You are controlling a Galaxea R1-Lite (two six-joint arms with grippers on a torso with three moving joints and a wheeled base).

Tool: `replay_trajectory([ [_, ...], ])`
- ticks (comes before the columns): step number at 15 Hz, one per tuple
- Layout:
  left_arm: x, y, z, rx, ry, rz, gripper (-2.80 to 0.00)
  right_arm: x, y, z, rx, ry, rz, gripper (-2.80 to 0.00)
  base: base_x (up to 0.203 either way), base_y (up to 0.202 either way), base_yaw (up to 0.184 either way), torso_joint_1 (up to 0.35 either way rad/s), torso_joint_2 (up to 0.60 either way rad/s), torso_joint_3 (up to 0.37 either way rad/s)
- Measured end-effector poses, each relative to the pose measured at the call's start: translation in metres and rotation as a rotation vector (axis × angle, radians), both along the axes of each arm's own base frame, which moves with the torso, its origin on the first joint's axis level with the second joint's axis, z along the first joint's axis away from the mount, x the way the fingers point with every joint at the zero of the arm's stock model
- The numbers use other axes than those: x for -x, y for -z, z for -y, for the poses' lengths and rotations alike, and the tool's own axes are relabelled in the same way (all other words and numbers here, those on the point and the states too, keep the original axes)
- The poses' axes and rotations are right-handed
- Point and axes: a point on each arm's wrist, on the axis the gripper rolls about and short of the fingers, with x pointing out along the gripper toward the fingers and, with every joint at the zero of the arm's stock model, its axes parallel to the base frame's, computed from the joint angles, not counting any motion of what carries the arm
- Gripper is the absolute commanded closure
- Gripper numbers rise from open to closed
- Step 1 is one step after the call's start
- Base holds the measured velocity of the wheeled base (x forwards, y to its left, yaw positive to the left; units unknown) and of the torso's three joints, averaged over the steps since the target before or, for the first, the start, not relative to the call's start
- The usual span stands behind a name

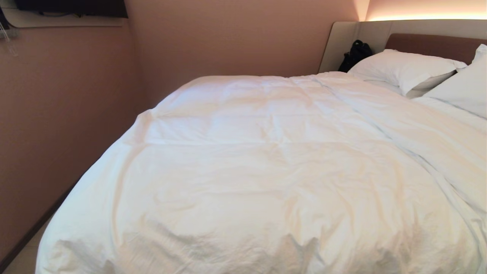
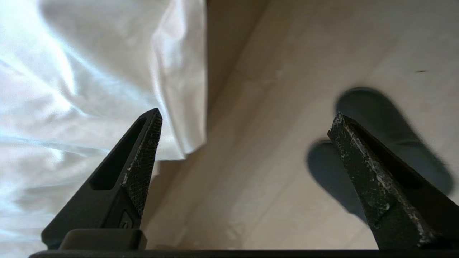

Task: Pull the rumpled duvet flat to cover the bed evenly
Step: Flatten the corners of the folded blanket

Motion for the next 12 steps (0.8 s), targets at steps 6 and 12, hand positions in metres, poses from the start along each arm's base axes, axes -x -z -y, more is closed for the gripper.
replay_trajectory([
  [6,0.000,0.000,0.000,0.000,0.000,0.000,0.00,-0.013,0.007,-0.003,-0.044,-0.051,0.102,-2.80,0.000,0.000,0.000,0.000,0.00,0.000],
  [12,0.000,0.000,0.000,0.000,0.000,0.000,0.00,-0.027,0.009,-0.003,-0.038,-0.104,0.153,-2.80,0.000,0.000,0.000,0.000,0.00,0.000],
])
